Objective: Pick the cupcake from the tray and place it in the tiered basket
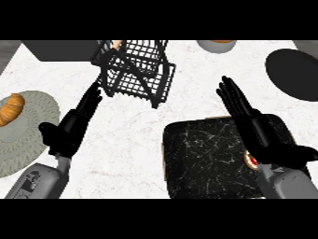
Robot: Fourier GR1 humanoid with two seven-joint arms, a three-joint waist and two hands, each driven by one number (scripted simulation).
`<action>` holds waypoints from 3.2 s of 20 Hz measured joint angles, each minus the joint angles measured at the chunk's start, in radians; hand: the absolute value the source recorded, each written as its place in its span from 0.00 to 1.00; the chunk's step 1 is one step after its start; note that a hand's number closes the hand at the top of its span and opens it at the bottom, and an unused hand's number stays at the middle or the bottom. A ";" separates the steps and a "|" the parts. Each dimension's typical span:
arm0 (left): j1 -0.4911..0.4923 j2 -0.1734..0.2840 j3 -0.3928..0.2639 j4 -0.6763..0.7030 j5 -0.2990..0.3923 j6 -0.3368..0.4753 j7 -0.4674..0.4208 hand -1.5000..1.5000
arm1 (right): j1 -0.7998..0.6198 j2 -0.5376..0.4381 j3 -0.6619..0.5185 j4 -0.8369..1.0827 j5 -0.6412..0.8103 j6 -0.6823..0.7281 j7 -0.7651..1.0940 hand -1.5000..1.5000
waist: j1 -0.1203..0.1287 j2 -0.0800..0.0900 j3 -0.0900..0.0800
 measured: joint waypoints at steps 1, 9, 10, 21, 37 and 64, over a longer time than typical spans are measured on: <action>0.002 0.006 0.009 -0.010 0.001 -0.003 0.007 0.50 | 0.033 -0.008 -0.011 -0.026 0.004 -0.003 -0.019 1.00 | -0.001 0.006 0.000; 0.063 0.026 0.062 -0.013 0.059 0.001 0.085 0.50 | 0.286 -0.033 -0.301 -0.095 0.047 -0.254 -0.227 0.00 | -0.088 0.019 0.003; 0.065 0.022 0.064 -0.013 0.067 0.002 0.093 0.50 | 0.313 -0.003 -0.342 -0.091 0.036 -0.298 -0.258 0.00 | -0.091 0.019 0.003; 0.029 -0.006 0.049 -0.033 0.080 -0.022 0.177 0.50 | 0.772 0.060 -0.328 -0.251 0.290 -0.459 -0.478 0.00 | -0.024 0.029 -0.002; -0.014 -0.014 0.036 -0.052 0.069 -0.045 0.207 0.50 | 1.210 0.138 -0.124 -0.651 1.034 -0.620 0.199 0.00 | 0.038 0.058 -0.009; 0.012 -0.068 0.098 -0.011 0.017 -0.086 0.202 0.50 | 0.572 0.288 0.152 -0.435 1.769 -0.132 1.196 0.00 | 0.009 0.033 -0.001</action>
